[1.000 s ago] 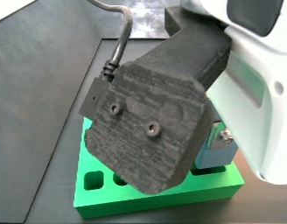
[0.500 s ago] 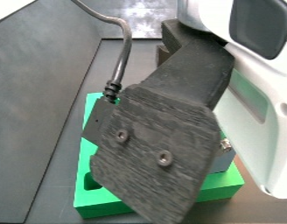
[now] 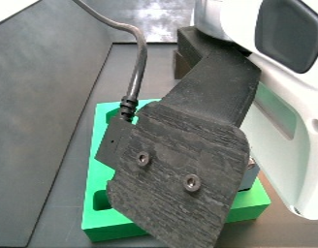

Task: Pick up the rectangle object. Move up. Move to above the board. Insert the rectangle object.
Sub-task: Insert the rectangle object.

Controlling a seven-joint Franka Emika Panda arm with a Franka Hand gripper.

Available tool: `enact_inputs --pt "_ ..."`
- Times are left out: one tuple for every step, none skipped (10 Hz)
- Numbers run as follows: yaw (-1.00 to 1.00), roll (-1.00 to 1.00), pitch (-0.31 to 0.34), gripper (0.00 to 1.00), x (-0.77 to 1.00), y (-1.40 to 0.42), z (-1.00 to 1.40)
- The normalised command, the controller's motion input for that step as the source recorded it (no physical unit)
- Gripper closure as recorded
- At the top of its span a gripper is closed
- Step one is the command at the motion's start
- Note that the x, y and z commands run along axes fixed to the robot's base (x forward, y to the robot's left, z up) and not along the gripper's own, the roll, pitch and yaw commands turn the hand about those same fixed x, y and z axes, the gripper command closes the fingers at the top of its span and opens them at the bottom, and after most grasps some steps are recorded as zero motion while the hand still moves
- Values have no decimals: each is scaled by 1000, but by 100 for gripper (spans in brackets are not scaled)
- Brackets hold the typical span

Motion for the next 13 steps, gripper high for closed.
enact_inputs --pt "-103 66 0 100 -11 46 -183" --pt "-174 77 0 100 -69 123 -103" --pt "-269 69 0 100 0 69 -11" --pt "-311 44 0 100 -26 63 0" --pt "-369 46 0 100 -86 106 0" --pt "-326 46 0 100 -71 94 -3" --pt "-214 49 0 100 -163 106 0" --pt "0 0 -6 100 -69 0 -11" --pt "151 30 -36 100 -20 -14 -106" --pt "251 149 0 100 106 -177 0" --pt "217 259 27 100 249 -194 0" --pt "206 316 43 100 277 -180 0" --pt "143 331 69 100 334 -180 0"
